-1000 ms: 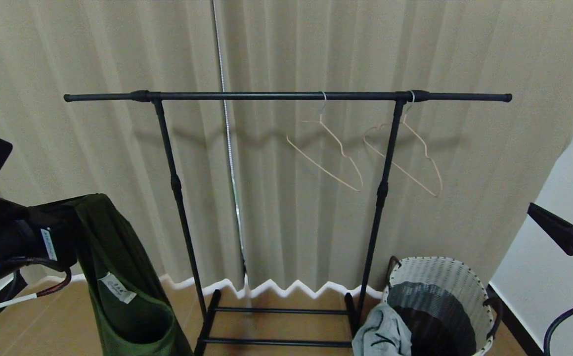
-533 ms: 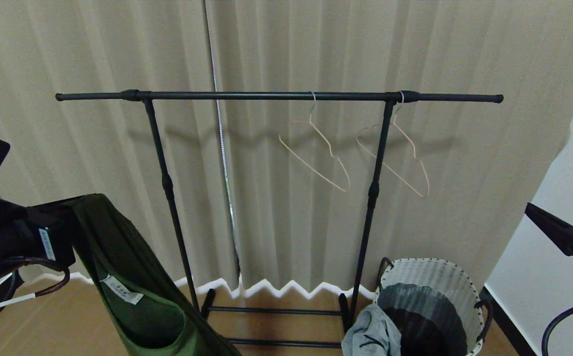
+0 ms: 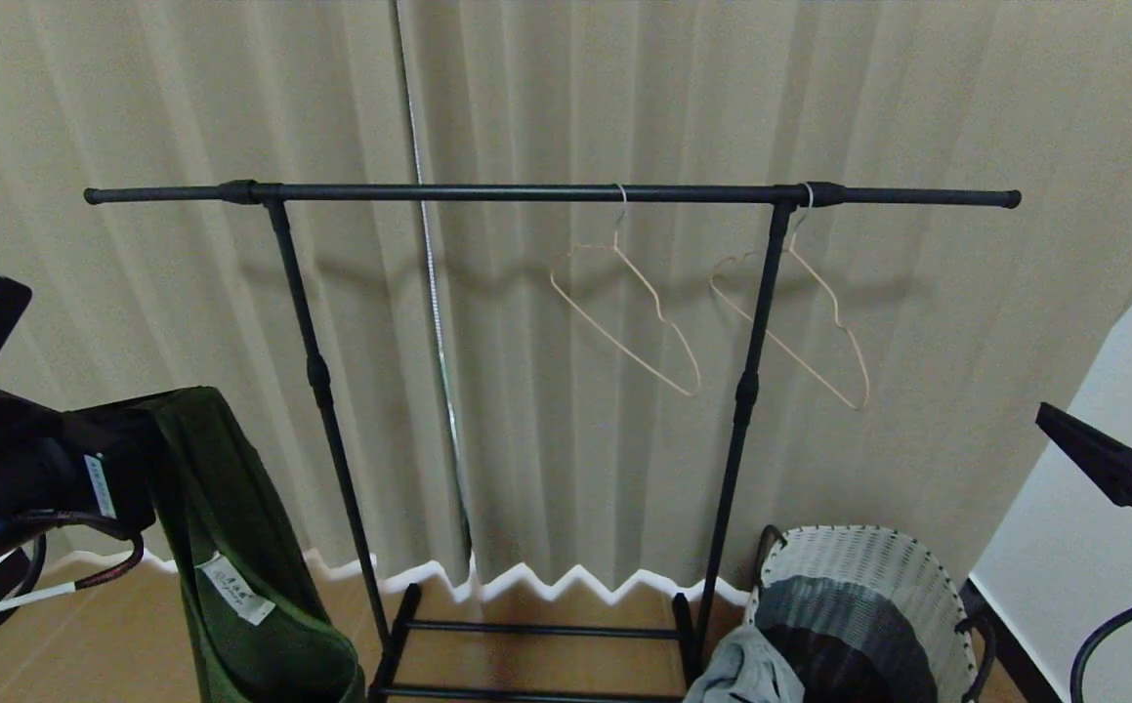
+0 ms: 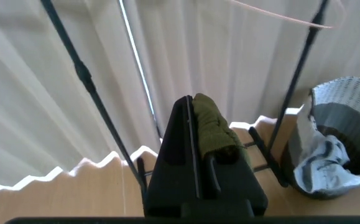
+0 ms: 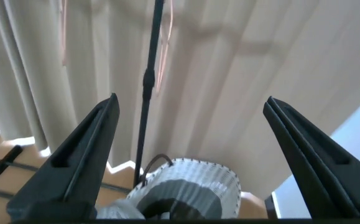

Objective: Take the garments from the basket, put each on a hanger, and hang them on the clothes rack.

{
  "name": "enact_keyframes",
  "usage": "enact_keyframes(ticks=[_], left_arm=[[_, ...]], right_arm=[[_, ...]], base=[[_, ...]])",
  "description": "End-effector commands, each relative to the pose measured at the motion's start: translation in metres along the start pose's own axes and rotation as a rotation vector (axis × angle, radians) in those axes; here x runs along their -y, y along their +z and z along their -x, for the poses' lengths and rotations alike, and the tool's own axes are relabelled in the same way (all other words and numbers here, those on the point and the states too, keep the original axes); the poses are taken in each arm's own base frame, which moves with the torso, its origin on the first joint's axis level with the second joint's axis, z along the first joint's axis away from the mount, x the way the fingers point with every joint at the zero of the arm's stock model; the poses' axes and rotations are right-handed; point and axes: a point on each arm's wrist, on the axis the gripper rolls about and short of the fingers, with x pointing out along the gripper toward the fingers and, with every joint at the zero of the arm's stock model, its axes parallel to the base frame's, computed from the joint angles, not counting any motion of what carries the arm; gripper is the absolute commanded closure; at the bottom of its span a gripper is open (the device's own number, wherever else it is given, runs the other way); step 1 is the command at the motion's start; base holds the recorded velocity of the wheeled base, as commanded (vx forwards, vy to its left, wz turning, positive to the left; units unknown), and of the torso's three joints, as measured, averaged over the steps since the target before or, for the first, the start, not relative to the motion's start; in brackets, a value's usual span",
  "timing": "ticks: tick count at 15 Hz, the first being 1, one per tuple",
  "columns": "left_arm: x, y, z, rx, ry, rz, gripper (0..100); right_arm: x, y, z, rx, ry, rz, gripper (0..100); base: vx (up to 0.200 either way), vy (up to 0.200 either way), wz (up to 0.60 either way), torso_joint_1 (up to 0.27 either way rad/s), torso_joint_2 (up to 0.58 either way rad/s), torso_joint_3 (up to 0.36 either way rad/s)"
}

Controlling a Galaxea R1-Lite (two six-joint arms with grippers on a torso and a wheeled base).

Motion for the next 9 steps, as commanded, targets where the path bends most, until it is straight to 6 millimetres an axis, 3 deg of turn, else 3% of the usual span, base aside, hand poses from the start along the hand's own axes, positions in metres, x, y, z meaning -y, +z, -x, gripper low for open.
enact_keyframes(ticks=[1, 9], left_arm=[[0.0, 0.0, -0.0003, 0.0, 0.0, 0.0, 100], [0.0003, -0.0023, -0.0003, -0.007, -0.001, -0.004, 100]], right_arm=[[0.0, 0.0006, 0.0006, 0.004, -0.001, 0.001, 0], [0.0022, -0.0017, 0.0009, -0.005, -0.017, -0.001, 0]], base=[[0.2, 0.0, 0.0, 0.022, 0.0, 0.002], [0.2, 0.0, 0.0, 0.001, 0.0, 0.001]])
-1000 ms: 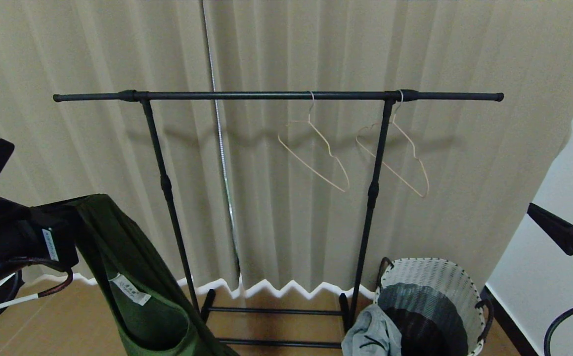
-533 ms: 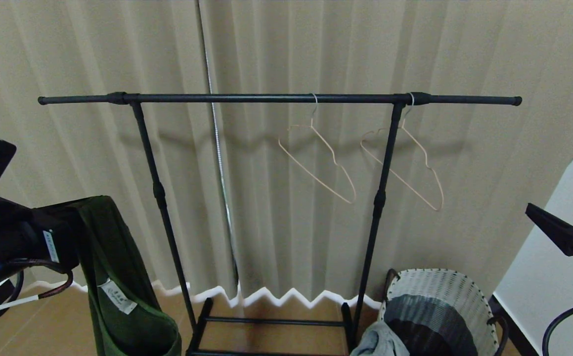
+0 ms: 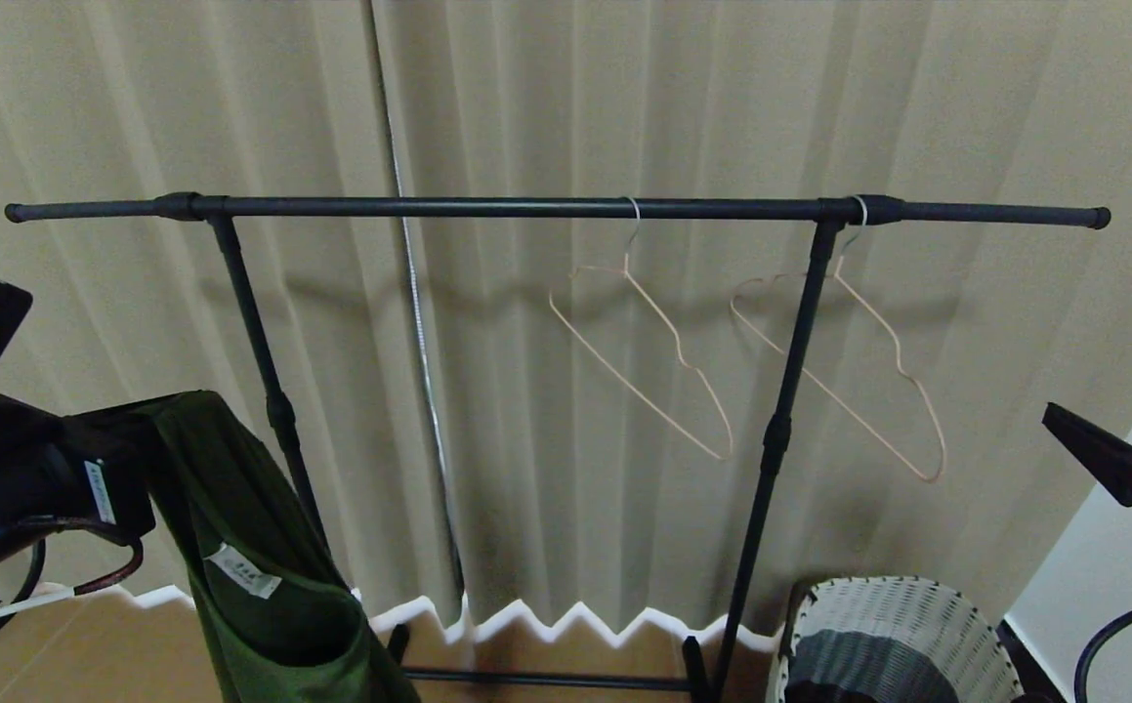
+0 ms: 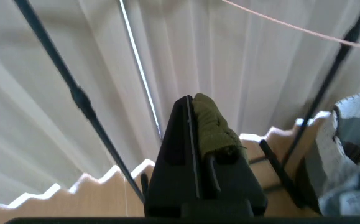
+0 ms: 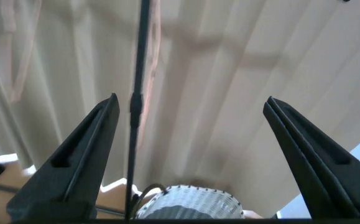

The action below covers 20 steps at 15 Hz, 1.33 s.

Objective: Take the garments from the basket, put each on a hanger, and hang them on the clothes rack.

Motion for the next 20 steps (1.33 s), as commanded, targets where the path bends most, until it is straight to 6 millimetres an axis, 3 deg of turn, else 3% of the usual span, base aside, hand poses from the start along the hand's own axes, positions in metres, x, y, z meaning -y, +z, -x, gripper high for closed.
enact_keyframes(ticks=[1, 5, 9, 12, 14, 20], left_arm=[[0.0, -0.001, -0.001, -0.003, 0.0, -0.001, 100], [0.001, -0.007, 0.0, -0.021, -0.005, -0.024, 100], [0.004, -0.013, -0.008, -0.061, -0.029, -0.031, 100], [0.008, -0.016, -0.013, -0.081, -0.054, -0.048, 100], [0.009, -0.017, -0.011, -0.079, -0.064, -0.045, 100], [0.01, 0.001, -0.012, -0.018, -0.112, 0.054, 100]], right_arm=[[0.0, -0.002, 0.001, -0.005, -0.002, -0.001, 0], [-0.002, -0.009, 0.007, -0.02, 0.0, -0.003, 0], [0.005, 0.018, -0.013, -0.035, 0.012, -0.007, 0], [0.008, 0.04, -0.025, -0.267, 0.062, -0.051, 0], [0.008, 0.047, -0.047, -0.429, 0.104, -0.068, 0], [-0.005, 0.047, -0.112, -0.533, 0.169, -0.079, 0]], base=[[0.2, 0.0, 0.0, 0.002, 0.0, 0.007], [0.0, 0.0, 0.0, 0.0, 0.0, 0.0], [0.0, 0.0, 0.0, 0.0, 0.0, 0.0], [0.0, 0.0, 0.0, 0.0, 0.0, 0.0], [0.0, 0.0, 0.0, 0.0, 0.0, 0.0], [0.0, 0.0, 0.0, 0.0, 0.0, 0.0]])
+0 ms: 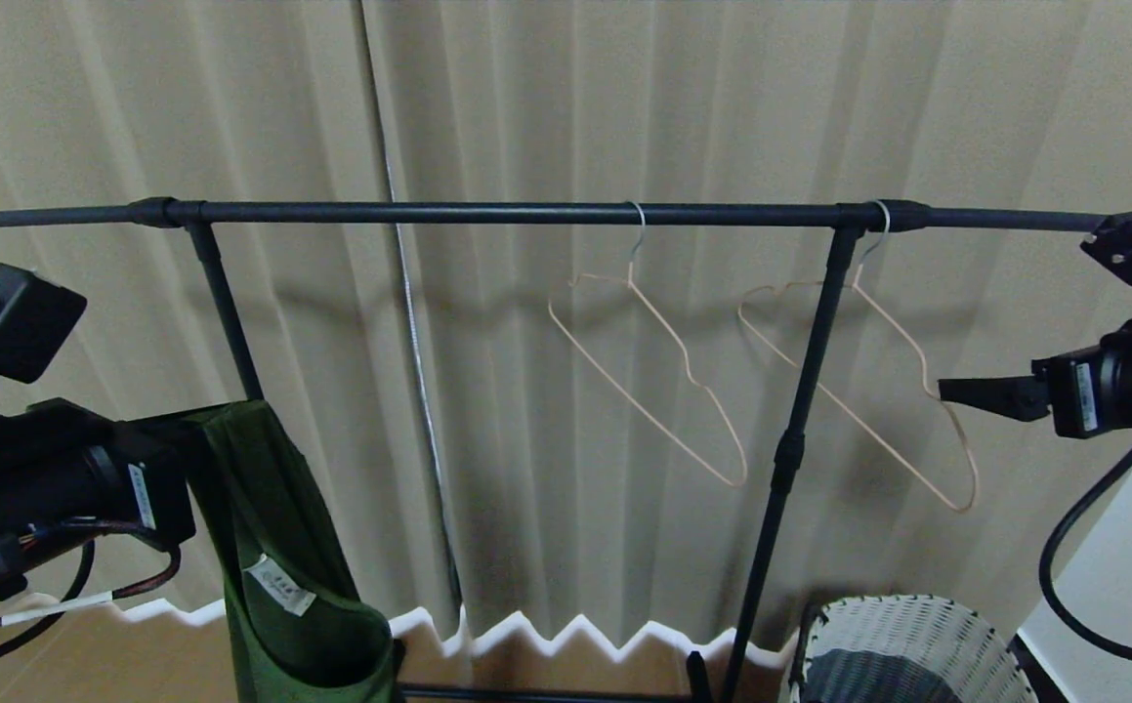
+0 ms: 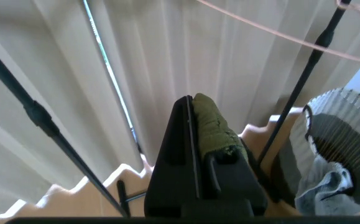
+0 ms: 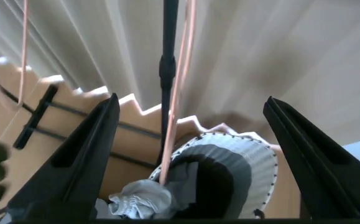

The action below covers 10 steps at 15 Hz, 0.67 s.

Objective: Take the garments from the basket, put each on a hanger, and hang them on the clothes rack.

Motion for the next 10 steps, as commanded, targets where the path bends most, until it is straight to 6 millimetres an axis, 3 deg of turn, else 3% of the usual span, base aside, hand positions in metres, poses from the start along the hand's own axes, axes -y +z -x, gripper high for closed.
enact_keyframes(ticks=[1, 5, 10], left_arm=[[0.0, 0.001, 0.0, 0.002, 0.0, 0.0, 100], [0.001, -0.002, 0.004, 0.002, -0.003, -0.009, 100], [0.002, -0.003, 0.008, 0.007, -0.005, -0.015, 100]], right_arm=[[0.003, 0.006, -0.032, -0.087, 0.017, -0.014, 0], [0.005, 0.014, -0.067, -0.139, 0.027, -0.046, 0], [0.004, 0.021, -0.094, -0.158, -0.013, -0.072, 0]], base=[[0.0, 0.0, 0.0, 0.0, 0.0, 0.0], [0.0, 0.0, 0.0, 0.0, 0.0, 0.0], [0.0, 0.0, 0.0, 0.0, 0.0, 0.0]])
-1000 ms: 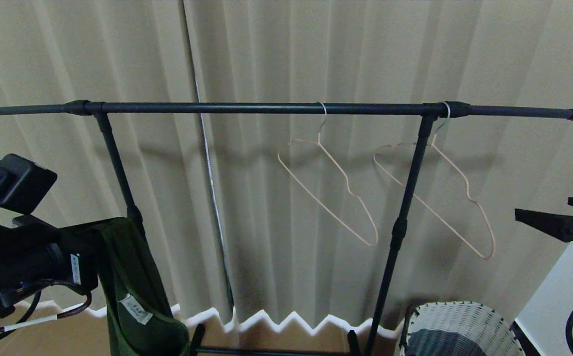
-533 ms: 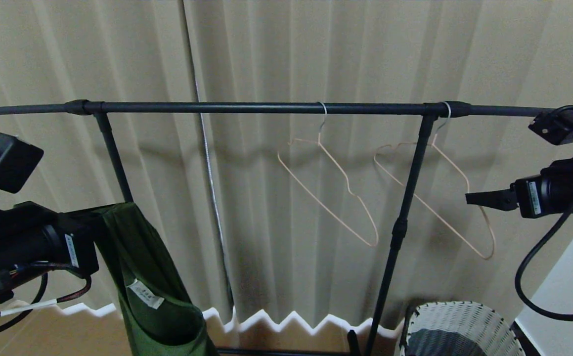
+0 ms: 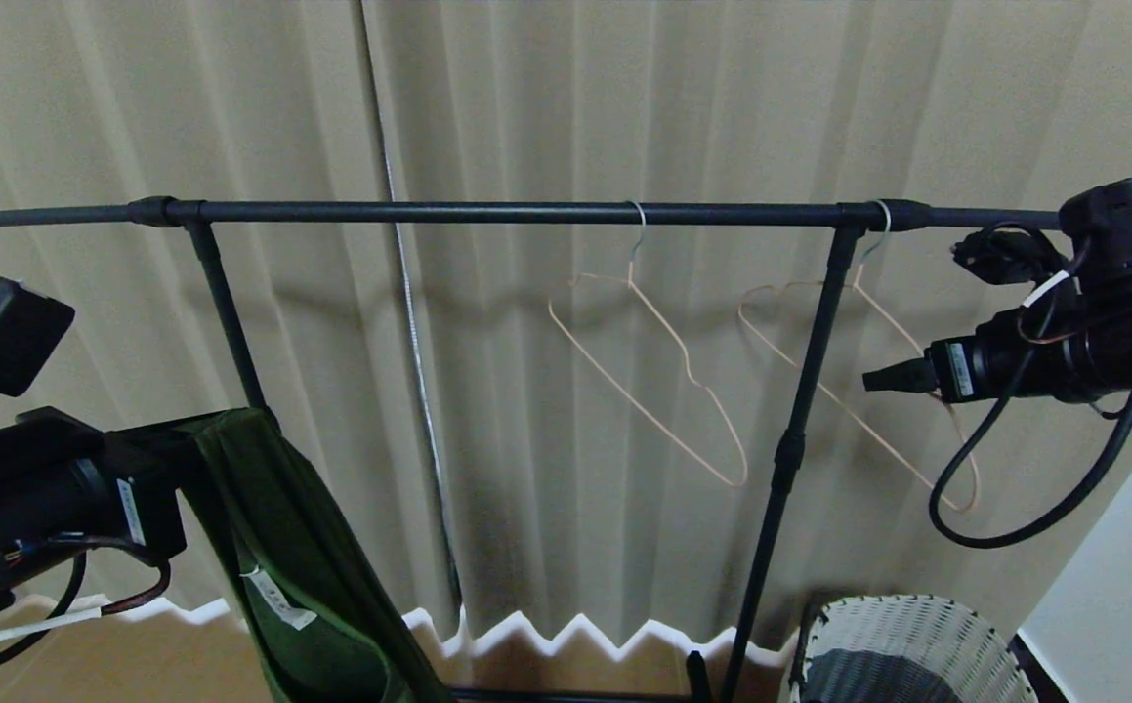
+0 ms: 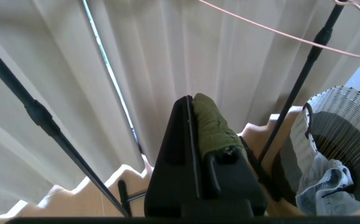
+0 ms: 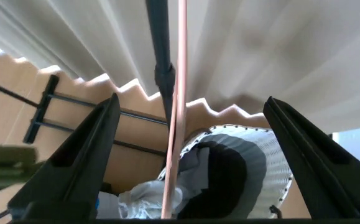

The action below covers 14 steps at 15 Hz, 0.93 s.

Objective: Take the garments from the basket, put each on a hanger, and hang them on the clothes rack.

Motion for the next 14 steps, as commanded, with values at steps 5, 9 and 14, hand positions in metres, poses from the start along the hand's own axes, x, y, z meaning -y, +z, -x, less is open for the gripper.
enact_keyframes(ticks=[5, 9, 14], left_arm=[[0.005, 0.001, 0.002, 0.013, -0.025, -0.008, 100], [0.005, 0.003, 0.006, 0.028, -0.023, -0.011, 100], [0.005, 0.004, 0.008, 0.032, -0.02, -0.009, 100]], right_arm=[[0.002, 0.005, -0.032, 0.014, -0.057, 0.007, 0], [-0.002, 0.001, -0.025, 0.012, -0.056, 0.011, 0], [-0.006, 0.003, -0.018, 0.029, -0.048, 0.019, 100]], base=[[0.0, 0.0, 0.0, 0.0, 0.0, 0.0], [0.0, 0.0, 0.0, 0.0, 0.0, 0.0], [0.0, 0.0, 0.0, 0.0, 0.0, 0.0]])
